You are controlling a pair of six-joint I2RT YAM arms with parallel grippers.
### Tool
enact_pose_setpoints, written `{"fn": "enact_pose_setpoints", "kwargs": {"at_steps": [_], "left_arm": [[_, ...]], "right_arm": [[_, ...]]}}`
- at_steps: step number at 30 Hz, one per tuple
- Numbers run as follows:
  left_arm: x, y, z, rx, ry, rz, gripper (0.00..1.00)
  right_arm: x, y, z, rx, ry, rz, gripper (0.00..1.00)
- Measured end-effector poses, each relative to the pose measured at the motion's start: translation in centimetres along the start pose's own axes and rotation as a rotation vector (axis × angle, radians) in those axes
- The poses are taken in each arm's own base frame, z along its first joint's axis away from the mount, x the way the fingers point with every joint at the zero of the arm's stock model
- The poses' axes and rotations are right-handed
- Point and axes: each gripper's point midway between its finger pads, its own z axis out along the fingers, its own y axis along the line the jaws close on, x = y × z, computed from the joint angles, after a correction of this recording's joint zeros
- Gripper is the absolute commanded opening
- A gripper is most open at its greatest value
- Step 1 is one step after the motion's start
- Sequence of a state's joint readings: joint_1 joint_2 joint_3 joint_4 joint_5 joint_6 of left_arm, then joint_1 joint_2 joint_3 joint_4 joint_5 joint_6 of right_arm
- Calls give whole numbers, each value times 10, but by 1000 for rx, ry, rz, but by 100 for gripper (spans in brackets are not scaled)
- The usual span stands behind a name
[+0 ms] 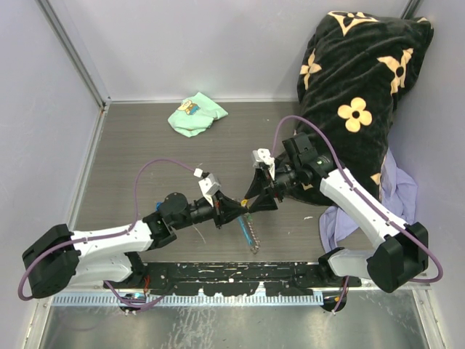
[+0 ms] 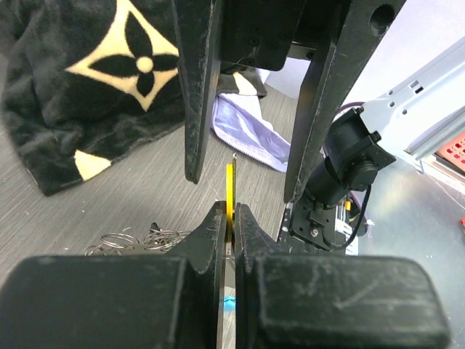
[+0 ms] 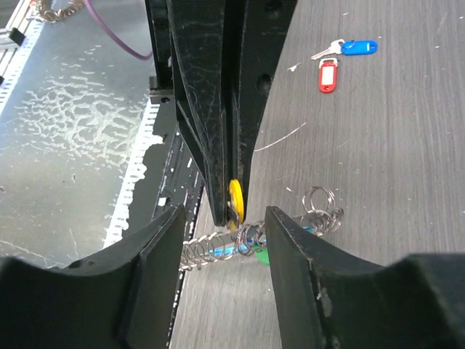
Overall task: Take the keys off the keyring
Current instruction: Remove the key from the keyring.
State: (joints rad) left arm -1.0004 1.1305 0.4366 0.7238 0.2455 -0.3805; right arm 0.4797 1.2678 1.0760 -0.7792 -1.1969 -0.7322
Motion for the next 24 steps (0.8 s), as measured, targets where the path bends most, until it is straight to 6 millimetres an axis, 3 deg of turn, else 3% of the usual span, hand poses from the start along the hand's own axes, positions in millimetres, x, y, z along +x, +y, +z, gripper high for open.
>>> {"fn": "enact_pose_setpoints", "kwargs": {"at_steps": [3, 6, 8, 11, 14, 24], "left_arm": [[-6, 0, -3, -4, -15, 3, 0], [-16, -3, -6, -2, -42, 10, 0], [-20, -4, -8, -4, -56, 13, 0], [-26, -3, -10, -19, -74, 15, 0], [-32, -2, -13, -35, -91, 16, 0], [-38, -4, -16, -41, -97, 9, 0]], "right_arm": [[-4, -4, -7, 27, -7, -10, 57], [-10, -4, -16, 56, -18, -47, 49], [-12, -2, -19, 62, -21, -69, 40], [-12, 2, -19, 44, -26, -96, 18], [-10, 6, -17, 17, -37, -126, 6], [21, 16, 0, -60, -33, -151, 2]]}}
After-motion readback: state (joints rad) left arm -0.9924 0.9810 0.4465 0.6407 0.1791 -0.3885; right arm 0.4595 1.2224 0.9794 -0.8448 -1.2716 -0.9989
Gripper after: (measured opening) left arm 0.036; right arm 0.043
